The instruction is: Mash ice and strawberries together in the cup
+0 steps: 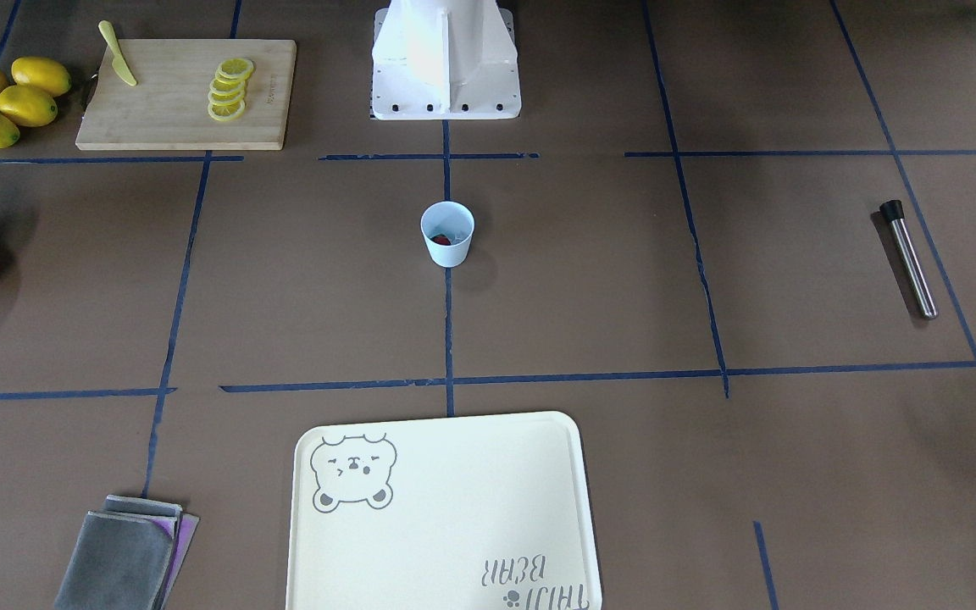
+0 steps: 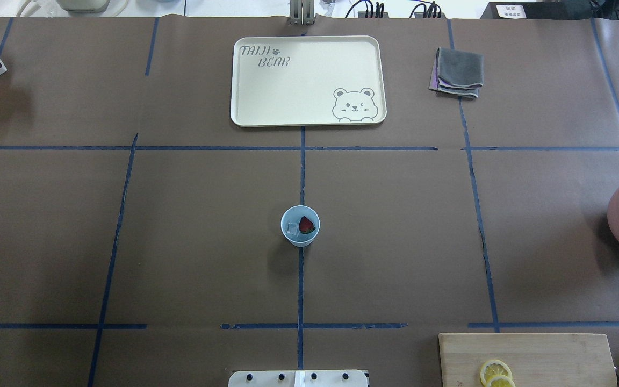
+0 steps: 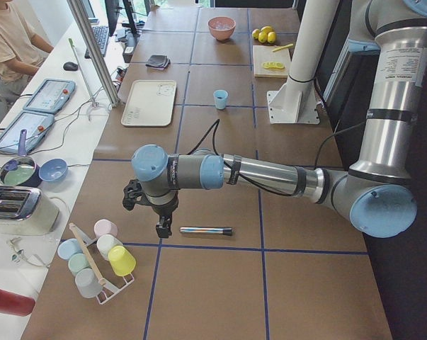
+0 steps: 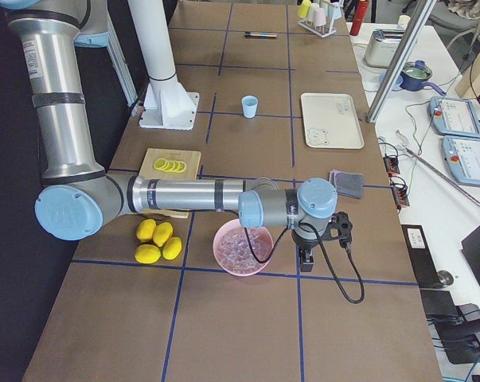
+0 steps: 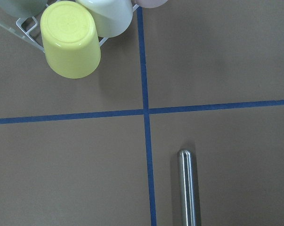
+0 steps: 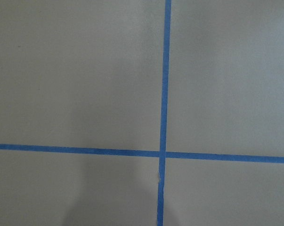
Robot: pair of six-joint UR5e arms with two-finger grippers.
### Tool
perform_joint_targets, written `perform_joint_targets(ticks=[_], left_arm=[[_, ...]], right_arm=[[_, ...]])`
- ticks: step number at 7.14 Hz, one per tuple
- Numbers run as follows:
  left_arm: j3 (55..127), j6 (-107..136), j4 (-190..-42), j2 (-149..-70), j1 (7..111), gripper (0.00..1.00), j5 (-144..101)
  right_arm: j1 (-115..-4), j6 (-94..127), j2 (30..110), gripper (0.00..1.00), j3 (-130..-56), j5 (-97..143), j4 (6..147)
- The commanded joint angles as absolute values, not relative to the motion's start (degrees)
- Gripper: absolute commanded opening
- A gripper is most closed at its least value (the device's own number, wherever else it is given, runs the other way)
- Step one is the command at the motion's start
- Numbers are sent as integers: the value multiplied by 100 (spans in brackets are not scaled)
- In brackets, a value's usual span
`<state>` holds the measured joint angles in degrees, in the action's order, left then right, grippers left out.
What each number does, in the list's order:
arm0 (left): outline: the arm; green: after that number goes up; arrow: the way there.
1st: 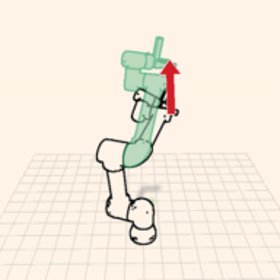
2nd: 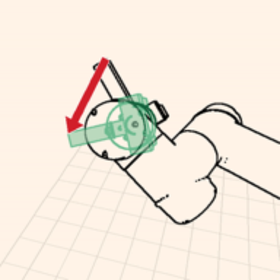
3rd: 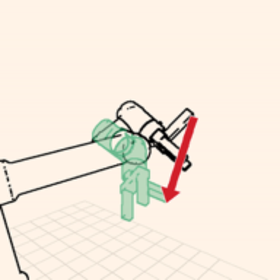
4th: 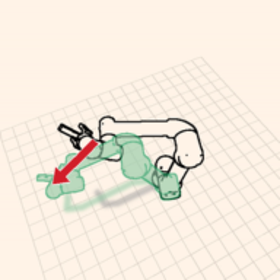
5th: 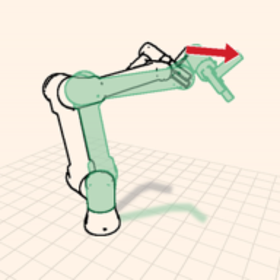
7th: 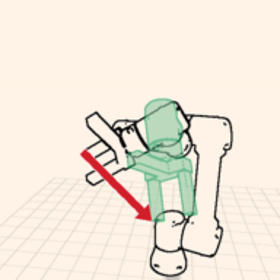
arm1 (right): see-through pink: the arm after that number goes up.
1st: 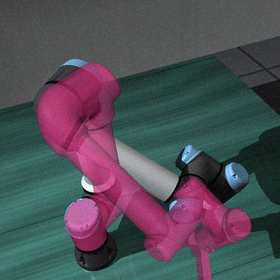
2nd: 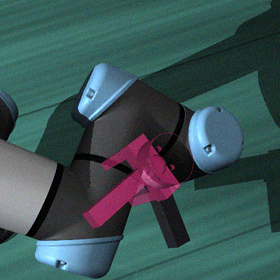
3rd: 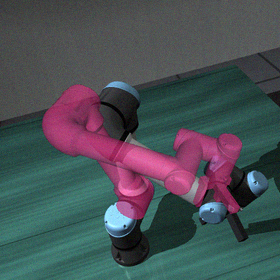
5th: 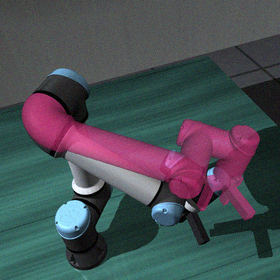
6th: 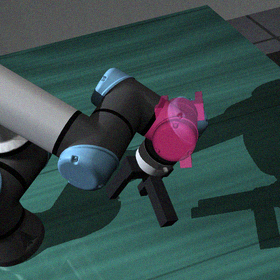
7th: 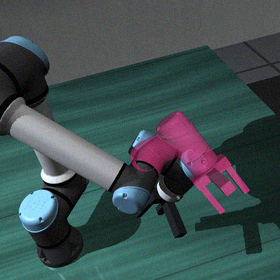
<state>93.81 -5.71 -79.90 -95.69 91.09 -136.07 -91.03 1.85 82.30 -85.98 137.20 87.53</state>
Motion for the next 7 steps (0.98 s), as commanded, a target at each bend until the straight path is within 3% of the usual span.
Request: perform_joint_targets(ticks=[1, 2, 7], left_arm=[[9395, -545, -8033, -9589, 9044, 100, -13588], [9361, -536, -8042, -9589, 8940, 100, -13579], [9062, -589, -8481, -9343, 8842, 100, -13605]], right_arm=[[-9132, -853, 8218, 100, -9120, 13729, 10045], [-9219, -1462, 8148, 100, -9236, 13554, 10742], [-9202, -1433, 8253, 100, -9202, 13438, 10696]])
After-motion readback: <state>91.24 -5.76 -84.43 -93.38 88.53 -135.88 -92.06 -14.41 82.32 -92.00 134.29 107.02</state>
